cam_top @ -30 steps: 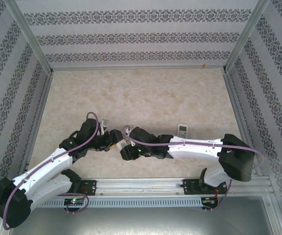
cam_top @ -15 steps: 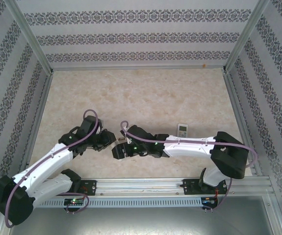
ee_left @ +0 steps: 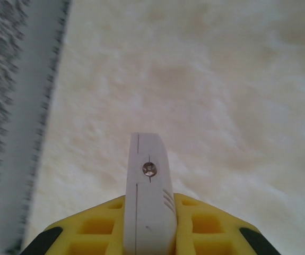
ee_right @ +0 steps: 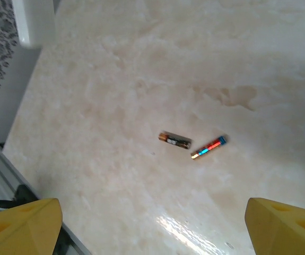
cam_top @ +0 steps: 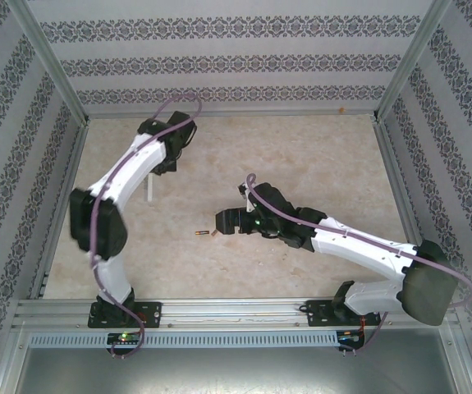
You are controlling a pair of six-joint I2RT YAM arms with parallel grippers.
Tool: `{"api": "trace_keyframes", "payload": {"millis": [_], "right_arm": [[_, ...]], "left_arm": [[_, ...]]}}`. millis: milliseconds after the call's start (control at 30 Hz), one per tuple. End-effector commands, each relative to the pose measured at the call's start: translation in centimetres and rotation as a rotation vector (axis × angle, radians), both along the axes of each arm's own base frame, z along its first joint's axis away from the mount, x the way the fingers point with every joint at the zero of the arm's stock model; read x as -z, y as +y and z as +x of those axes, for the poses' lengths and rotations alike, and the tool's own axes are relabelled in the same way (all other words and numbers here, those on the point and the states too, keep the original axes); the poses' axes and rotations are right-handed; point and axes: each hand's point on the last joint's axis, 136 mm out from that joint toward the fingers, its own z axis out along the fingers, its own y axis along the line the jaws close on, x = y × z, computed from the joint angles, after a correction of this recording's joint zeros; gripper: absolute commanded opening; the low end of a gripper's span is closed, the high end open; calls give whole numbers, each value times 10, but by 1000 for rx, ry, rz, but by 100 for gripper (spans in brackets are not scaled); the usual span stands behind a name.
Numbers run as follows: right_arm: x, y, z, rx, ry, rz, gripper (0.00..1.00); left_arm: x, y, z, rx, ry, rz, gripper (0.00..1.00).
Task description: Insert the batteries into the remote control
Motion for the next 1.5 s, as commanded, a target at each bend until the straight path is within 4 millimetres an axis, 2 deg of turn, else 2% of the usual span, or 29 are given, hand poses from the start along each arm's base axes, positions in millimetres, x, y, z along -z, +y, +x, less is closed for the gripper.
{"api": "trace_keyframes", "payload": {"millis": [0,167,300,367,533,667,767,867,1000,1100,1167,1267,1367,1467], "right_arm": [[-1,-15,-1,15,-24,-44,89],[3,-26,-3,47,-23,-44,90],[3,-31,-5,56,-24,-44,90],[5,-34,-6,63,-21,-47,90],[8,-39,-9,71,-11,-51,90],[9,-44,-11,81,-11,-54,90],[11,-54,-8,116,-20,-74,90],[14,-75,2,198,-26,-132,91],[32,-131,18,384,21,-312,92],[55,-172,23,500,108,-401,94],[69,-196,24,561,161,-444,95],[84,-223,22,609,191,-531,98],[105,-231,21,608,261,-529,98],[126,-234,22,602,332,-526,98]], "left_arm": [[-10,44,11,55,193,326,1],[47,52,51,71,277,337,2],[80,51,67,65,321,339,4],[100,48,74,73,337,319,11],[134,38,76,46,370,212,21],[142,29,77,32,364,128,41],[130,20,78,27,339,44,49],[102,6,79,36,275,-75,57],[48,-24,74,80,153,-291,63],[2,-62,61,160,26,-545,68],[-28,-89,47,231,-76,-727,71],[-62,-116,18,319,-217,-942,75],[-78,-132,-11,366,-330,-1117,80],[-85,-143,-37,396,-386,-1259,86]]}}
